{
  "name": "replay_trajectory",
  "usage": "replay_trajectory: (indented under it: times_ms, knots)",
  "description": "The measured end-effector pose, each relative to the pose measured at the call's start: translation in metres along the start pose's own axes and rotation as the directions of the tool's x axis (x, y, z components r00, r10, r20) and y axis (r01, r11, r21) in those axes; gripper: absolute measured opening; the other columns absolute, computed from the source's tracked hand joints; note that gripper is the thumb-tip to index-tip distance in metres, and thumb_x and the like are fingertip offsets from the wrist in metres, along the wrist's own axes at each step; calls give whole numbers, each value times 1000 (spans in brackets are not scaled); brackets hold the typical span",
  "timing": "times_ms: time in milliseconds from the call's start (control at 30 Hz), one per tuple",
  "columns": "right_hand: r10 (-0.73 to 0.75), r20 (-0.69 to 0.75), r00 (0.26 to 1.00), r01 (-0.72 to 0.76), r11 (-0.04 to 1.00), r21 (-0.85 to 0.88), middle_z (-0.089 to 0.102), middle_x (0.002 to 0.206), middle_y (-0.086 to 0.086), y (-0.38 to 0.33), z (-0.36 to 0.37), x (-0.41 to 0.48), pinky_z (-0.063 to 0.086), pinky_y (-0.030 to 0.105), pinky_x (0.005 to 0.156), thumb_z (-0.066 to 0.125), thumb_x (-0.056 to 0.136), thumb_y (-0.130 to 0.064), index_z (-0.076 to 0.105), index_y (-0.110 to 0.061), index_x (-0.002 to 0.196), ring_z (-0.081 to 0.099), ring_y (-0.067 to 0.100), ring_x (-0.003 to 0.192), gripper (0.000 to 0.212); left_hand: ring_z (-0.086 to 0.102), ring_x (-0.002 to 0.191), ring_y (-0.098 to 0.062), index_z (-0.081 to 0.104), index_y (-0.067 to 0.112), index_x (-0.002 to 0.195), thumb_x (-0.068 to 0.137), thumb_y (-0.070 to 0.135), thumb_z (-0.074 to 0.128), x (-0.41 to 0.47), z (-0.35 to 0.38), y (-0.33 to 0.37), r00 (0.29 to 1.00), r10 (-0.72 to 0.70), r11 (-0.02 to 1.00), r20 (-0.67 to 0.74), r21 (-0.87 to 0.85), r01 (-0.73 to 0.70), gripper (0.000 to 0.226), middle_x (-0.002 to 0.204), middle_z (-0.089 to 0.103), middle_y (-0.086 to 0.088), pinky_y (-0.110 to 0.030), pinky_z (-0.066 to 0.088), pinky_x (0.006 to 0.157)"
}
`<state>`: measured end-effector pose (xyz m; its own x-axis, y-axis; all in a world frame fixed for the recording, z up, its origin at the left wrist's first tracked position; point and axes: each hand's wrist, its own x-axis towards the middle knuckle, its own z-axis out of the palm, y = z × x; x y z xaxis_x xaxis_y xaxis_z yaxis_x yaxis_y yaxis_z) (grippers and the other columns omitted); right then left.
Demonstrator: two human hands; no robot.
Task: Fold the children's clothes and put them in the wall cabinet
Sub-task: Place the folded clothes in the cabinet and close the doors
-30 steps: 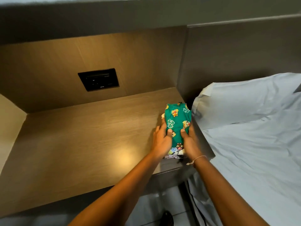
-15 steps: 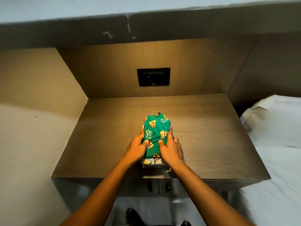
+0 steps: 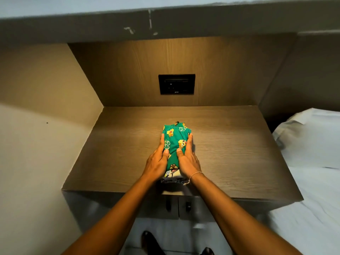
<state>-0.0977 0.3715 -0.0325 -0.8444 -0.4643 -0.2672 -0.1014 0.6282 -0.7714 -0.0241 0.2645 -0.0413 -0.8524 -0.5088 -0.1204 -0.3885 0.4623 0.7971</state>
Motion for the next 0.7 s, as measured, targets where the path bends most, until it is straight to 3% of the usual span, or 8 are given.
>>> replay_trajectory:
  times_ms: [200,300,333,400,467,567,700]
  knots:
    - [-103,53,993,93,981,172,36,153,6,5,-16,-28,55,43,87,34,103,-36,-14,-42,148,60,21,100,67,67,99,-16,1,49,147,104,32,32,-38,3,16,998,-7,985,-62,-173,-4,55,135,53,-8,-45,60,80]
    - [-185,25,982,170,942,291,39,151,3,0,-30,-58,57,21,71,36,103,-34,-11,-46,148,61,7,93,66,67,101,-16,5,48,146,104,31,33,-63,-4,32,992,73,967,-102,-235,-96,53,136,52,-7,-46,59,82]
    - [-218,0,976,207,925,317,40,151,3,-5,-37,-71,57,20,73,36,103,-34,-12,-50,145,61,8,95,67,67,102,-16,6,51,144,103,32,34,-73,-8,41,988,107,957,-112,-259,-133,53,136,53,-6,-46,59,83]
    - [-293,-80,953,304,902,305,36,154,2,-15,-56,-97,52,43,95,35,102,-35,-14,-62,136,58,22,118,66,65,106,-16,7,56,144,99,39,35,-93,-18,63,977,170,933,-129,-299,-202,55,134,53,-3,-46,58,85]
    - [-381,-166,910,414,860,298,29,158,-3,-29,-78,-122,42,52,106,35,102,-34,-13,-67,131,48,23,132,65,64,106,-14,6,58,144,99,38,35,-109,-27,91,955,257,923,-149,-255,-288,57,132,54,-2,-45,58,86]
    - [-466,-277,840,540,765,351,29,157,-8,-51,-117,-164,45,53,102,39,101,-33,-5,-71,133,51,19,128,66,62,103,-11,4,55,145,103,30,35,-137,-44,137,875,429,860,-224,-194,-471,58,126,52,-2,-41,59,84]
    - [-572,-376,729,682,657,321,34,155,-9,-81,-171,-213,52,51,96,42,95,-43,0,-70,137,56,15,124,65,62,105,-9,6,53,148,100,41,35,-169,-66,201,760,587,738,-277,-201,-644,57,131,48,2,-36,60,79]
